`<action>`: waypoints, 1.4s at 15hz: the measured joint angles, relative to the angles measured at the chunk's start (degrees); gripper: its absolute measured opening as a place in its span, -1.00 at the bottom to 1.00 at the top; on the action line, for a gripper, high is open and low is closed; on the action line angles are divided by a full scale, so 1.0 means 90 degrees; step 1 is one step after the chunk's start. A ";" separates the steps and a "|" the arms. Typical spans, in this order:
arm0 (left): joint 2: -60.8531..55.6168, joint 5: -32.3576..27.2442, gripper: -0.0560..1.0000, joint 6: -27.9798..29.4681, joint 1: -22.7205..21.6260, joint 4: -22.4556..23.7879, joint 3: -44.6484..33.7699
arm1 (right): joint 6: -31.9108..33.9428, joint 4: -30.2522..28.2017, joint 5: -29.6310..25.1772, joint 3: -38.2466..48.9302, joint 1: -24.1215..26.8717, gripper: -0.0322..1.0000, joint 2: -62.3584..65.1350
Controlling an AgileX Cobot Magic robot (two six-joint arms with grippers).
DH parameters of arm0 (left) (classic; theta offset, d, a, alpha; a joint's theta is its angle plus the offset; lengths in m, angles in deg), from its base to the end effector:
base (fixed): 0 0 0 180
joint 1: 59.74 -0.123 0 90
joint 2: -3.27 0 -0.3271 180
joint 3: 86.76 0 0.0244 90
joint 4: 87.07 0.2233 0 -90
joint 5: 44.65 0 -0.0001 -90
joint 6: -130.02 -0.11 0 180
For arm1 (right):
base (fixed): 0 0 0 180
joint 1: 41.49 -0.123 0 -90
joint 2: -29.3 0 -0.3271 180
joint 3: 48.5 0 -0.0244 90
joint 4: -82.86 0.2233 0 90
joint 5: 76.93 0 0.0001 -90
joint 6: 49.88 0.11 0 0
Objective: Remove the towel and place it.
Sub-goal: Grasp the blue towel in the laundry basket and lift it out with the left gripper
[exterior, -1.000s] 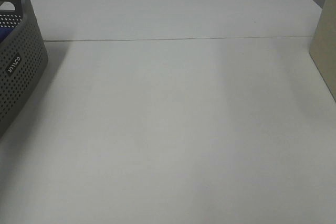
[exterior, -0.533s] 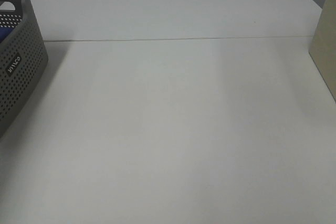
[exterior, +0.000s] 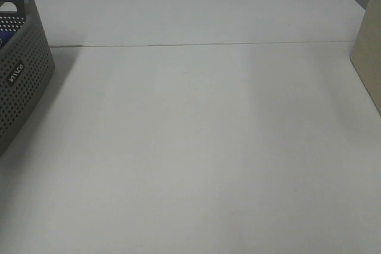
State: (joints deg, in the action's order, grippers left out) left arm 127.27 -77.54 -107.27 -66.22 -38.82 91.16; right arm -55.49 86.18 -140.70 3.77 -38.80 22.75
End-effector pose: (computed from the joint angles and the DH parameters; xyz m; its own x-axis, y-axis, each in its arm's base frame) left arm 0.4211 0.0927 0.1958 -0.1466 0.8880 0.4360 0.8970 -0.0665 0.4370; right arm -0.0537 0.0082 0.2376 -0.5363 -0.0470 -0.8427 -0.0357 0.9988 -0.0330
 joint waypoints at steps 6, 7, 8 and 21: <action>-0.0006 -0.0045 -0.82 0.0261 0.0000 0.0000 0.0000 | 0.0000 0.0000 0.0000 0.0000 0.0000 0.35 0.0000; -0.0006 -0.0102 -0.88 0.0465 0.0000 0.0000 0.0000 | 0.0000 0.0000 0.0000 0.0000 0.0000 0.35 0.0000; -0.0013 -0.0153 -0.89 0.0656 0.0000 0.0006 0.0000 | 0.0000 0.0000 0.0000 0.0000 0.0000 0.35 0.0000; -0.1980 -0.0726 -0.89 0.2152 0.0000 -0.1585 0.0000 | 0.0000 0.0000 0.0000 0.0000 0.0000 0.35 0.0000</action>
State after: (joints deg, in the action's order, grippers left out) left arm 109.46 -84.07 -87.91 -66.22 -53.09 91.16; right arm -55.49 86.18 -140.70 3.77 -38.80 22.75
